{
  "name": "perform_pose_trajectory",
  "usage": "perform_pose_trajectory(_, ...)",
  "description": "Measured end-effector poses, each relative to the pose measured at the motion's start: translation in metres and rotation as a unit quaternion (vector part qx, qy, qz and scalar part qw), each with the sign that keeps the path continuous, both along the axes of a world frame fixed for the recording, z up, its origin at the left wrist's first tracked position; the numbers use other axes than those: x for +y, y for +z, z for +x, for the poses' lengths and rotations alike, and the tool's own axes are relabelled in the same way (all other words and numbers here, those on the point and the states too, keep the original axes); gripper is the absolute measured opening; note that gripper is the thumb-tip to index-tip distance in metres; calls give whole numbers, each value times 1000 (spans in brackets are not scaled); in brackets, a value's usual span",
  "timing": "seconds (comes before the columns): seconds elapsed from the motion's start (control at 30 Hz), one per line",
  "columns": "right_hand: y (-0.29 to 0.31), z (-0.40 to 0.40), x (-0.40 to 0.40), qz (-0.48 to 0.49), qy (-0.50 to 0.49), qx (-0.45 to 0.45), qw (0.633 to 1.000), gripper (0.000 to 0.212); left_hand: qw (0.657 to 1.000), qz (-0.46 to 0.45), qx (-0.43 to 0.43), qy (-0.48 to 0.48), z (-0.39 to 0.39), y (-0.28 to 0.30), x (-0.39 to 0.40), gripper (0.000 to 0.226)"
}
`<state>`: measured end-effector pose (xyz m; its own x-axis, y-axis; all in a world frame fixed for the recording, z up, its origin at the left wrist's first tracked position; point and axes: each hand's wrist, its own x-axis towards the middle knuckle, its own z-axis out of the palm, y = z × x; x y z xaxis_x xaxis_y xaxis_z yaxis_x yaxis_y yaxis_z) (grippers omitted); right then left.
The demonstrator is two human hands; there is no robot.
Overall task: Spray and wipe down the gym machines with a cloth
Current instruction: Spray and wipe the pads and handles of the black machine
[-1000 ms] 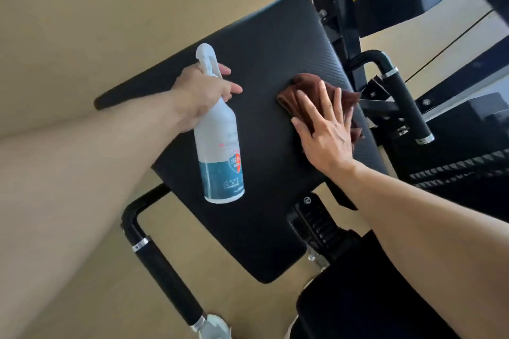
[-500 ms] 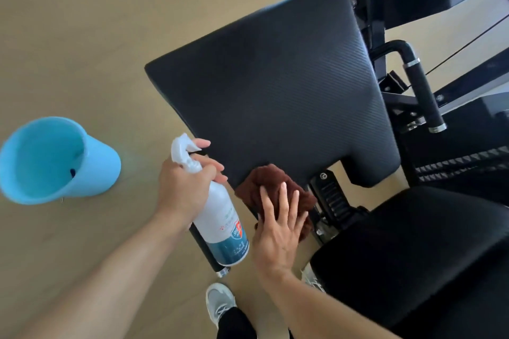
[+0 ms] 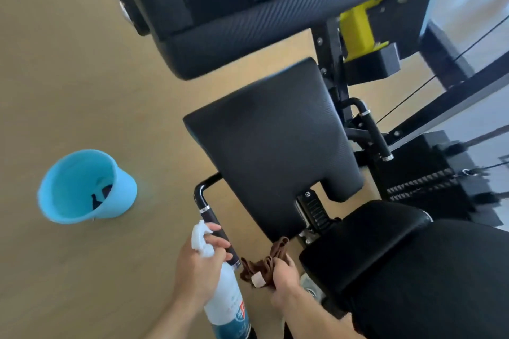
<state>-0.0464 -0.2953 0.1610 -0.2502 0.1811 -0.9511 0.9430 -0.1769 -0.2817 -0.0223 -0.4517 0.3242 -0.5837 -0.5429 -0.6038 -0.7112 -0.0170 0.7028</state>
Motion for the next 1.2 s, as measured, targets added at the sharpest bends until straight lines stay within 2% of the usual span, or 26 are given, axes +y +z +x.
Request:
perform_pose_trajectory(0.13, 95, -14, 7, -14, -31, 71, 997, 36, 998, -5, 50, -26, -6, 63, 10, 36)
perform_pose_trajectory(0.23, 139, -29, 22, 15, -14, 125, 992, 45, 993, -29, 114, -19, -29, 106, 22, 33)
perform_pose_trajectory(0.3, 164, -39, 37, 23, -93, 140, 986, 40, 983, -32, 181, 4, -53, 140, 34, 31)
perform_pose_trajectory(0.37, 174, -54, 39, -6, -202, 104, 974, 30, 977, -35, 209, 26, -73, 157, 41, 32)
perform_pose_trajectory(0.43, 191, -72, 47, -54, -245, 31, 968, 28, 974, -29, 225, 19, -93, 170, 57, 36)
perform_pose_trajectory(0.53, 213, -97, 61, -137, -202, 30, 969, 39, 970, -45, 238, -16, -118, 178, 80, 42)
perform_pose_trajectory(0.6, 218, -112, 79, -163, -178, 48, 969, 40, 966, -57, 248, -49, -134, 180, 98, 50)
perform_pose_trajectory(0.67, 213, -122, 92, -172, -175, 72, 967, 43, 964, -31, 251, -80, -147, 178, 111, 59)
perform_pose_trajectory(0.77, 211, -135, 116, -167, -166, 117, 965, 35, 966, -10, 235, -110, -170, 170, 135, 58)
perform_pose_trajectory(0.9, 213, -155, 142, 13, -196, 149, 969, 53, 973, -8, 158, -168, -204, 151, 160, 47)
perform_pose_trajectory(0.97, 215, -168, 158, 71, -234, 158, 957, 52, 972, 1, 102, -212, -216, 135, 170, 42)
perform_pose_trajectory(1.03, 217, -183, 177, 73, -257, 172, 948, 40, 968, 15, 51, -244, -225, 117, 180, 39)
perform_pose_trajectory(1.1, 221, -195, 197, 35, -280, 180, 942, 32, 963, 30, 12, -266, -232, 96, 188, 34)
perform_pose_trajectory(1.2, 226, -203, 219, -31, -318, 151, 935, 35, 952, 46, -33, -301, -250, 59, 197, 26)
